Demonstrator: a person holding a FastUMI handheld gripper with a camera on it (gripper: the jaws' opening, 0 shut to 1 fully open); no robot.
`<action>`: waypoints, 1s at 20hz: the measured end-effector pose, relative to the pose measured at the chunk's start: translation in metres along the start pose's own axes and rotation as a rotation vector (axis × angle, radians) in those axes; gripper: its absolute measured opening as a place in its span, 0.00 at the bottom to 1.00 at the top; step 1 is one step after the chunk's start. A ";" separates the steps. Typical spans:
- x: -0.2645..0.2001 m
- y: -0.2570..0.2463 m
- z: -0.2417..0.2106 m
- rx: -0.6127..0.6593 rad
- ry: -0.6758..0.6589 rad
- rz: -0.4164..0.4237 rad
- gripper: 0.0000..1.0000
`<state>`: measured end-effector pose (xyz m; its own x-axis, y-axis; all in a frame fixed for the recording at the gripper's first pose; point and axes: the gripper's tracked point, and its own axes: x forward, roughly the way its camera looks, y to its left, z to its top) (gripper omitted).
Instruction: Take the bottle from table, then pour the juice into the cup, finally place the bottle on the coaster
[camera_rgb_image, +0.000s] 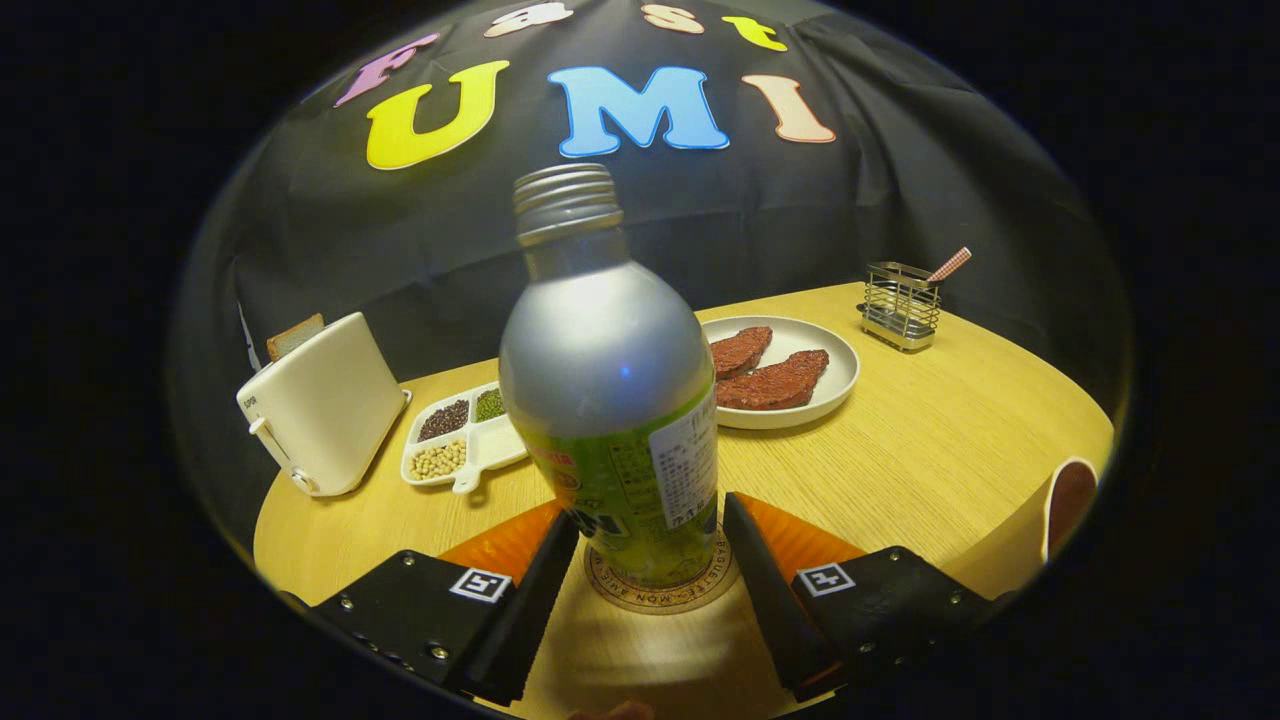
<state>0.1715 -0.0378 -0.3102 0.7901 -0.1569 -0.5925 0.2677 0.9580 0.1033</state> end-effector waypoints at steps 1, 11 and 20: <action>-0.003 -0.001 -0.001 -0.004 0.000 0.005 0.89; -0.085 -0.009 0.034 0.009 -0.131 0.063 0.89; -0.181 0.004 0.084 -0.046 -0.288 0.128 0.89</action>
<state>0.0755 -0.0257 -0.1357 0.9413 -0.0895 -0.3256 0.1358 0.9831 0.1224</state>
